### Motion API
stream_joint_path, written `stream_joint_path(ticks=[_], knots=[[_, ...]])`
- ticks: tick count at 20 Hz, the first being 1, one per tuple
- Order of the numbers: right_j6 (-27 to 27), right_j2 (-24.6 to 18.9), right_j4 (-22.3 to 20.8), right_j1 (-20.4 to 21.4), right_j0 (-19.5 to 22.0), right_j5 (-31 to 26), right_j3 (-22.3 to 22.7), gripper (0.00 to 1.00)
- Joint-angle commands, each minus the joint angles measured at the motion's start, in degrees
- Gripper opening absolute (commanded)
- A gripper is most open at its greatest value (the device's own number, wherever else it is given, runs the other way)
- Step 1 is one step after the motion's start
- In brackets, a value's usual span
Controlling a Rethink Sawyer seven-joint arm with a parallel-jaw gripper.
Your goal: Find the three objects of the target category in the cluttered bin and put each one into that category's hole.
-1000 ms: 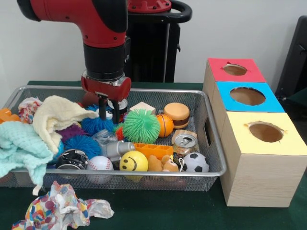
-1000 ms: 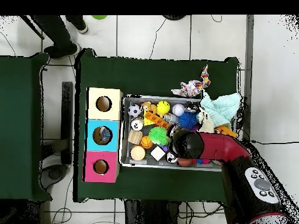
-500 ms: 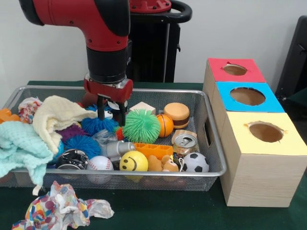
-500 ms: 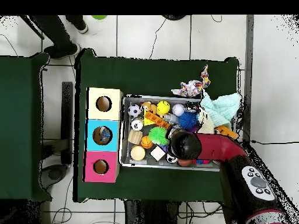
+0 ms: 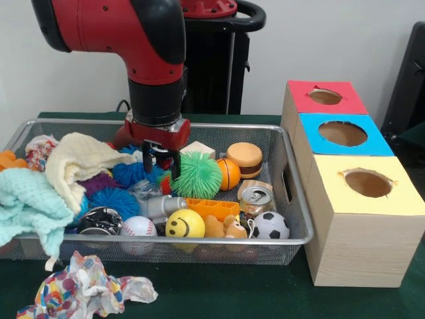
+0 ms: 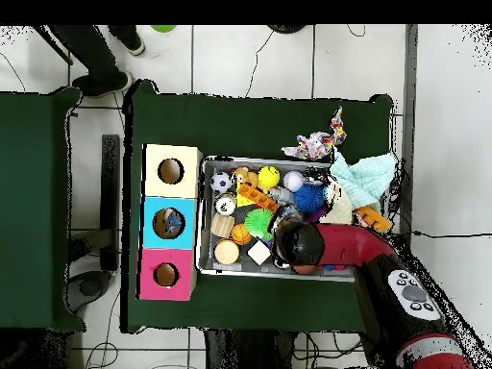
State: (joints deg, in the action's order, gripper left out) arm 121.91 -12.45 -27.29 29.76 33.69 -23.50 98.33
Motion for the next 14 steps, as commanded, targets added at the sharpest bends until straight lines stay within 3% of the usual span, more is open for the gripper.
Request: stream_joint_path(ticks=[1, 6, 14], knots=[[0.8, 1.5, -5.2, -5.8, 0.0, 6.5, 1.0, 1.00], [1.6, 2.9, -6.4, -7.5, -0.8, 8.7, -0.3, 1.00], [1.4, 4.7, -5.4, -3.7, -2.0, 8.0, 1.6, 1.00]])
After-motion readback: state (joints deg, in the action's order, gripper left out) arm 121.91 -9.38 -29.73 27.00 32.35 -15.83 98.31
